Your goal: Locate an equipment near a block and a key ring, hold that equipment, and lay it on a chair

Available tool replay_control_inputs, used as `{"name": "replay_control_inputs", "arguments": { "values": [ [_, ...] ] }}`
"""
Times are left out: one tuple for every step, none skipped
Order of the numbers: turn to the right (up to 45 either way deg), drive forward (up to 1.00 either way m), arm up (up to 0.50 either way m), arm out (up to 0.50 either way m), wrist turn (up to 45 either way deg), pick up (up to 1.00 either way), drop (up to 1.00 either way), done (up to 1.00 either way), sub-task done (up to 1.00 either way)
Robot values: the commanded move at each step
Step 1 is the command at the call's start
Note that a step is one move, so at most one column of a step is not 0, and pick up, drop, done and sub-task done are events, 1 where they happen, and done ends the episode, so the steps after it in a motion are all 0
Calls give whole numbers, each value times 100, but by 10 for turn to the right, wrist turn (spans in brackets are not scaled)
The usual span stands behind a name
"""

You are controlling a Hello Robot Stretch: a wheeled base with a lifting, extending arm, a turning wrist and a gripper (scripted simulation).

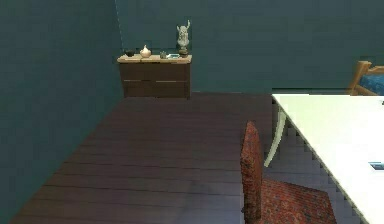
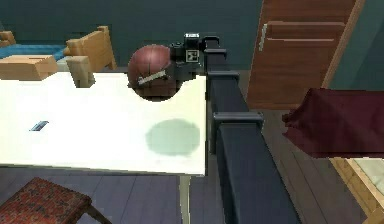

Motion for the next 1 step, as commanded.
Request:
{"name": "replay_control_inputs", "arguments": {
  "values": [
    [0, 0, 0, 0, -450, 0, 0, 0, 0]
  ]
}}
